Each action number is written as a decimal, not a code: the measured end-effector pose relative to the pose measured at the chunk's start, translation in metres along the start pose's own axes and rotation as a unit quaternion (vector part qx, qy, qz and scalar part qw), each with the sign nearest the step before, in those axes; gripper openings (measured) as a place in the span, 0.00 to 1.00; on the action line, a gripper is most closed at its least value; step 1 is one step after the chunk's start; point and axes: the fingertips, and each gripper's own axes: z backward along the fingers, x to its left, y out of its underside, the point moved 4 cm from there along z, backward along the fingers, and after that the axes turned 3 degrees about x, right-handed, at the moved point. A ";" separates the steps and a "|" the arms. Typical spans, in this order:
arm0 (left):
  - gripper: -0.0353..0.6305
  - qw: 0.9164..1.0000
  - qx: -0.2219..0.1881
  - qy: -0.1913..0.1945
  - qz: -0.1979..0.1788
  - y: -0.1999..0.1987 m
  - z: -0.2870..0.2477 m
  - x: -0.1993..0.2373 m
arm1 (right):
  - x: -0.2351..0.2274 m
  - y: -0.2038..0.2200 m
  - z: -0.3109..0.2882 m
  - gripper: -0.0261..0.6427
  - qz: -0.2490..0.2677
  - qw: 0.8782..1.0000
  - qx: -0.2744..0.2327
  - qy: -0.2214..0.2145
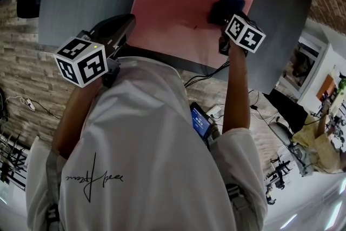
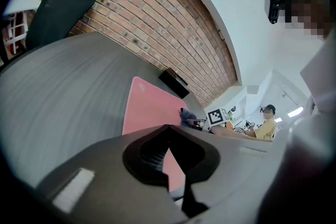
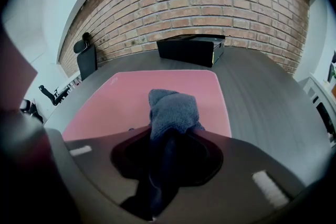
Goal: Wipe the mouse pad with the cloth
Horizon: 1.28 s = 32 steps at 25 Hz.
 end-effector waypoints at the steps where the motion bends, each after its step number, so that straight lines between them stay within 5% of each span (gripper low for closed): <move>1: 0.06 1.000 0.001 -0.001 0.000 0.000 0.000 0.001 | 0.000 -0.002 -0.001 0.19 -0.001 1.000 -0.001 0.001; 32: 0.06 1.000 0.011 -0.003 0.013 -0.004 0.001 0.015 | 0.048 -0.045 -0.033 0.18 0.009 1.000 -0.010 0.001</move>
